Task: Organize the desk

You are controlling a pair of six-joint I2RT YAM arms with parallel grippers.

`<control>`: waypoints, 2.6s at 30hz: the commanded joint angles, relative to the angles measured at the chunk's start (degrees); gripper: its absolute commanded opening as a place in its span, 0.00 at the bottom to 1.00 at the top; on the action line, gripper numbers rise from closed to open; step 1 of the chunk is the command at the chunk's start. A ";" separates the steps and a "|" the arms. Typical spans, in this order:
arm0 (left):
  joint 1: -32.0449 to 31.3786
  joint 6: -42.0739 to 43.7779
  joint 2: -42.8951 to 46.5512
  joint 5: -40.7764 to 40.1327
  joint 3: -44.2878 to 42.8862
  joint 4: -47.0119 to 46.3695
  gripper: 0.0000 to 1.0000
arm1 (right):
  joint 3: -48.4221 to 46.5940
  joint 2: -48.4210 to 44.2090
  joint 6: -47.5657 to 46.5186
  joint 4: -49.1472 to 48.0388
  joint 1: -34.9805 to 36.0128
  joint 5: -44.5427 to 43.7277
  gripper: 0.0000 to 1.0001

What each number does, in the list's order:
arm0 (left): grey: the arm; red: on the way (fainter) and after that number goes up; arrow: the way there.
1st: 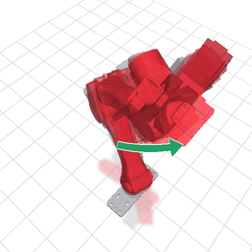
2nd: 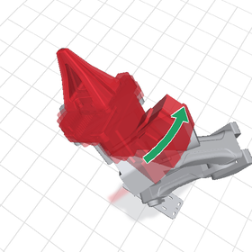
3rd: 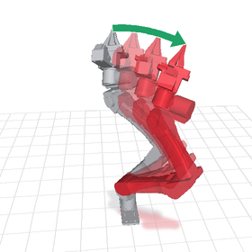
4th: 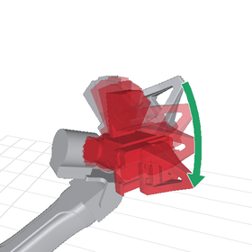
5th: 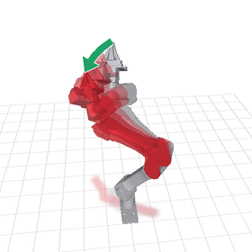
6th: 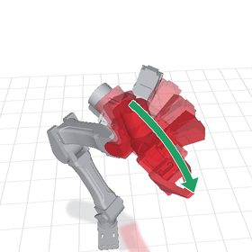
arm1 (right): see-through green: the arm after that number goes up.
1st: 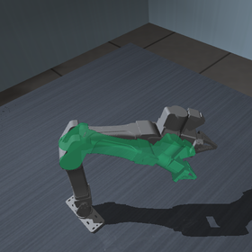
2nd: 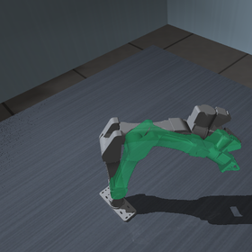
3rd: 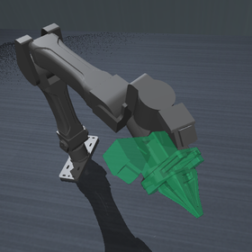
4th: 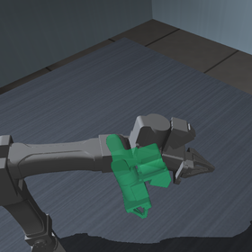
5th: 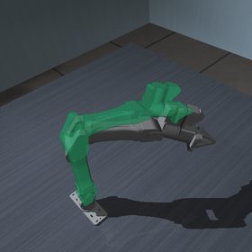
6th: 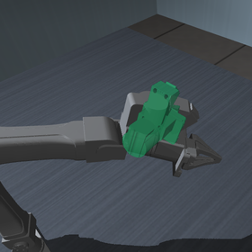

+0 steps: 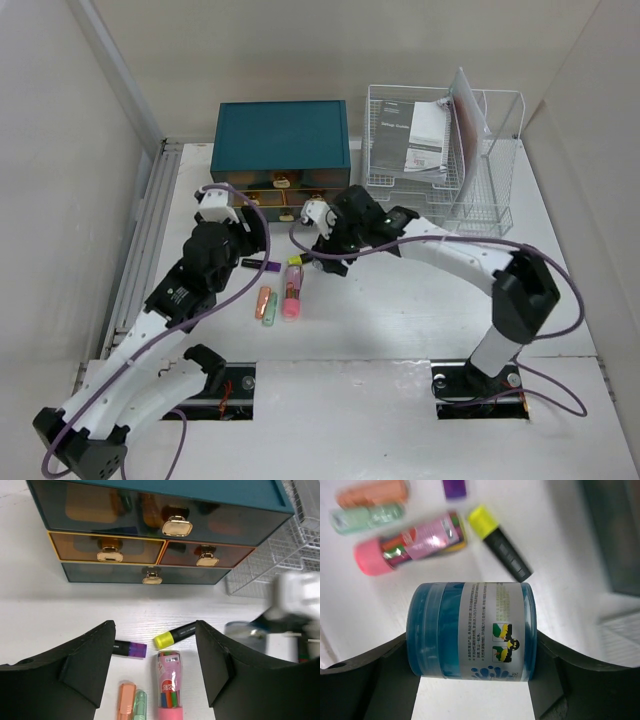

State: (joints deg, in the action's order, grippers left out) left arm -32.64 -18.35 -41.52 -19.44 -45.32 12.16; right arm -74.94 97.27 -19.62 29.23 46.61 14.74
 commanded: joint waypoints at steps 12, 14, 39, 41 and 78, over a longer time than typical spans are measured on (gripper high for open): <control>1.71 -4.85 -16.12 -1.82 -2.40 -11.36 0.73 | -17.60 -19.40 4.05 1.26 -5.91 -3.84 0.00; 1.71 -4.33 -18.76 -3.14 -4.59 -13.47 0.73 | -17.61 -20.01 5.46 0.30 -8.71 -3.84 0.00; 2.76 3.50 -41.45 -10.18 -18.49 -22.00 0.53 | -13.39 -23.18 9.68 -3.31 -16.29 2.40 0.00; 3.38 3.50 -42.15 -10.18 -19.10 -22.01 0.53 | -13.39 -23.18 9.68 -3.31 -16.29 2.40 0.00; 1.18 -2.66 -28.54 -7.72 -7.59 -16.65 0.00 | -31.22 -3.15 10.74 1.26 -16.29 7.14 0.00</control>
State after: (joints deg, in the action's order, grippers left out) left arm -31.64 -18.96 -73.69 -25.43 -53.69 -4.64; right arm -100.55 92.73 -10.09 32.69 30.41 18.50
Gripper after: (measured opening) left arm 0.392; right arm 0.766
